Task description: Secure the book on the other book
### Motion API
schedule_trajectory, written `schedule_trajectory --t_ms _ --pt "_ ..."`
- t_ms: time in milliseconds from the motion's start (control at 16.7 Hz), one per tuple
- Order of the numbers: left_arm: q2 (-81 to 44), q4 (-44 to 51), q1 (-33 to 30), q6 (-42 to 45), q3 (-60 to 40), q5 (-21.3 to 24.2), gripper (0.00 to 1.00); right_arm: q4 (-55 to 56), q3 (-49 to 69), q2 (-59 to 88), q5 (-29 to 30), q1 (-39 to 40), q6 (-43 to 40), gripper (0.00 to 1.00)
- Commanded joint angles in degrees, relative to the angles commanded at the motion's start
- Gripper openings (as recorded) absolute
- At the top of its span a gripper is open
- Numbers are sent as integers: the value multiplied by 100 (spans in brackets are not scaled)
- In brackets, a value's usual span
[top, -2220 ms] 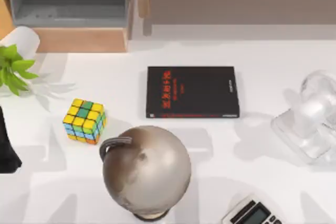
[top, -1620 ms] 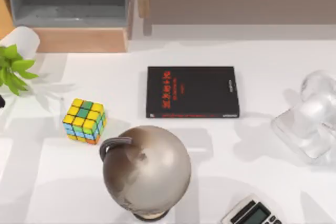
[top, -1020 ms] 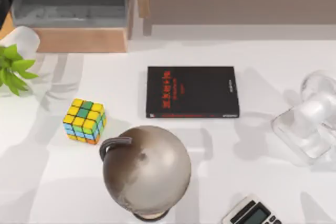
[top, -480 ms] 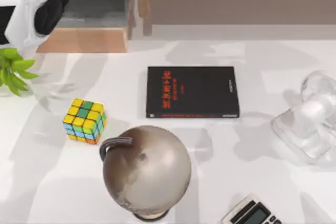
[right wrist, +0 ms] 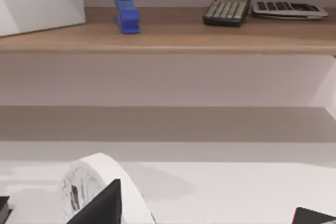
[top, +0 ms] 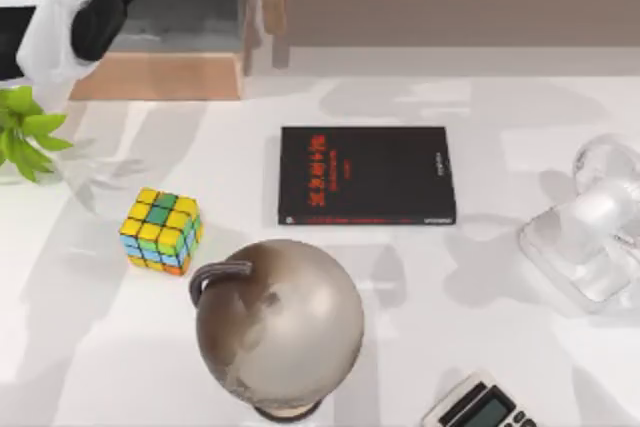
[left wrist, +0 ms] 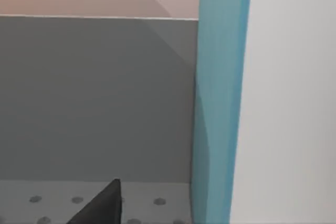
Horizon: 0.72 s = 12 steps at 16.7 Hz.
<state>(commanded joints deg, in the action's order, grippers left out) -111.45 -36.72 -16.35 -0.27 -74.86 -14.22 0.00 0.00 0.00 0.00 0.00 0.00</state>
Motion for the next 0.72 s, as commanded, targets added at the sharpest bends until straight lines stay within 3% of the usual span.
schedule_trajectory --t_ms 660,720 --pt "-488 259 69 -11 -729 86 100 0 0 0 0 0 0 100" --pt "-488 259 69 -11 -729 86 92 0 0 0 0 0 0 100"
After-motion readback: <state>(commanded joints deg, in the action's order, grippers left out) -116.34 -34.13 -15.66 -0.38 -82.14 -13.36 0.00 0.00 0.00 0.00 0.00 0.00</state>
